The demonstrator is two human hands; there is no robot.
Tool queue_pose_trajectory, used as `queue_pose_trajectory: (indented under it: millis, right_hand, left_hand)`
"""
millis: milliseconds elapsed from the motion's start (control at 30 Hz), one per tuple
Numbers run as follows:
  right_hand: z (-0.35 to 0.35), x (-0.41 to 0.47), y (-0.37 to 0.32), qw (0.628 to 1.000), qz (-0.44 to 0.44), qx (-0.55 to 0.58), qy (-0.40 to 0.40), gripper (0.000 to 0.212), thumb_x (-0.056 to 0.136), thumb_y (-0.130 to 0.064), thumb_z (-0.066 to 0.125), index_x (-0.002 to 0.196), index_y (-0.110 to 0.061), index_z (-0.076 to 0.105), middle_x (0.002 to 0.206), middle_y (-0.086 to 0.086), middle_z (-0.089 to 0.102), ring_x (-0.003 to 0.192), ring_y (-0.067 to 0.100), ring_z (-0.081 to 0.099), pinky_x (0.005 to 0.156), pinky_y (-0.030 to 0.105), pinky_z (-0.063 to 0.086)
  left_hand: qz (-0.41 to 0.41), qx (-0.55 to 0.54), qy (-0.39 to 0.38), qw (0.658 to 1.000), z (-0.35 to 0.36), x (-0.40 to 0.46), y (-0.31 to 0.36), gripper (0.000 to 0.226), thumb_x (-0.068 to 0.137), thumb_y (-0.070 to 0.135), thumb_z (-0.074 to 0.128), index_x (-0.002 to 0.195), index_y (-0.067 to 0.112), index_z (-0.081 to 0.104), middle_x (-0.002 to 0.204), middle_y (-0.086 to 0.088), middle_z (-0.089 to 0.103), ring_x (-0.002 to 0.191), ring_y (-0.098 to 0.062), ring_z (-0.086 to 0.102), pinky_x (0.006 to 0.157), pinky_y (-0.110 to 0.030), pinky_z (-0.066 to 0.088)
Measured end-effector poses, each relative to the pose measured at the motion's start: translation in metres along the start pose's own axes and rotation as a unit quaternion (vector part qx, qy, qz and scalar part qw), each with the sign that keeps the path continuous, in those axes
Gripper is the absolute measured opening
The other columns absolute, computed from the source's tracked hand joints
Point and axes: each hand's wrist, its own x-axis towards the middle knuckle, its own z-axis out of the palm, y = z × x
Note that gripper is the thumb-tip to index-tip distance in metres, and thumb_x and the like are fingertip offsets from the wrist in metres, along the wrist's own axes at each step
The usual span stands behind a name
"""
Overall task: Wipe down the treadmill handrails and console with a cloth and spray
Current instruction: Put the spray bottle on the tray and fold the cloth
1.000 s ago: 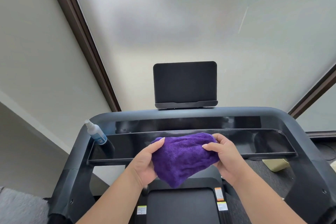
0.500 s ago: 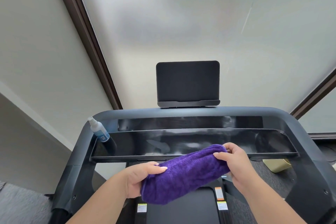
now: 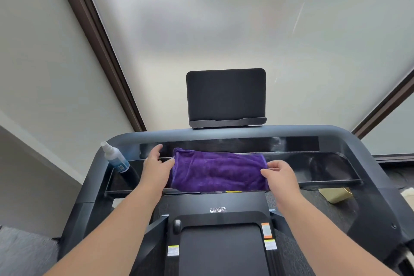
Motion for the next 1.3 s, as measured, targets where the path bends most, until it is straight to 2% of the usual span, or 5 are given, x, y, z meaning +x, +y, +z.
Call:
queue_pose_trajectory:
  millis: [267, 500, 700, 933, 1300]
  right_hand:
    - [-0.005, -0.012, 0.040, 0.989, 0.002, -0.117, 0.088, 0.031, 0.090, -0.029, 0.071, 0.117, -0.016, 0.060, 0.108, 0.004, 0.066, 0.098, 0.027, 0.063, 0.090, 0.046, 0.054]
    - [0.011, -0.019, 0.033, 0.979, 0.174, 0.100, 0.022, 0.047, 0.087, -0.040, 0.079, 0.093, 0.005, 0.069, 0.081, 0.026, 0.070, 0.095, 0.044, 0.072, 0.083, 0.049, 0.061]
    - [0.010, -0.018, 0.027, 0.983, 0.114, 0.142, -0.005, 0.014, 0.095, -0.015, 0.071, 0.083, -0.010, 0.066, 0.076, 0.009, 0.062, 0.062, 0.017, 0.052, 0.060, 0.028, 0.048]
    - [0.015, -0.032, 0.033, 0.913, 0.221, 0.342, -0.024, 0.009, 0.094, 0.000, 0.061, 0.099, -0.005, 0.066, 0.090, 0.015, 0.073, 0.079, 0.028, 0.070, 0.089, 0.045, 0.057]
    - [0.038, -0.056, 0.000, 0.987, -0.161, 0.016, -0.009, 0.017, 0.096, -0.015, 0.061, 0.082, -0.017, 0.051, 0.065, -0.014, 0.049, 0.057, 0.005, 0.038, 0.058, 0.027, 0.037]
  left_hand:
    - [0.064, 0.223, 0.061, 0.971, 0.013, -0.036, -0.052, 0.032, 0.094, 0.033, 0.067, 0.120, 0.016, 0.064, 0.104, 0.000, 0.063, 0.092, -0.017, 0.063, 0.084, -0.036, 0.053]
    - [-0.093, 0.086, 0.049, 0.991, 0.030, -0.035, -0.031, 0.039, 0.081, 0.057, 0.074, 0.090, 0.021, 0.065, 0.086, 0.003, 0.069, 0.076, -0.017, 0.064, 0.071, -0.033, 0.053]
    - [-0.146, -0.093, -0.003, 0.985, 0.021, -0.030, -0.024, 0.015, 0.095, 0.016, 0.065, 0.096, 0.001, 0.067, 0.102, -0.016, 0.072, 0.090, -0.028, 0.069, 0.080, -0.037, 0.059]
    - [-0.289, -0.423, -0.064, 0.856, 0.016, -0.057, -0.041, 0.035, 0.095, -0.002, 0.054, 0.130, -0.002, 0.057, 0.126, -0.025, 0.068, 0.119, -0.041, 0.064, 0.104, -0.053, 0.049]
    - [-0.319, -0.381, -0.118, 0.860, 0.008, -0.056, -0.043, 0.039, 0.095, 0.013, 0.066, 0.133, 0.004, 0.061, 0.123, -0.019, 0.071, 0.119, -0.035, 0.066, 0.096, -0.045, 0.056]
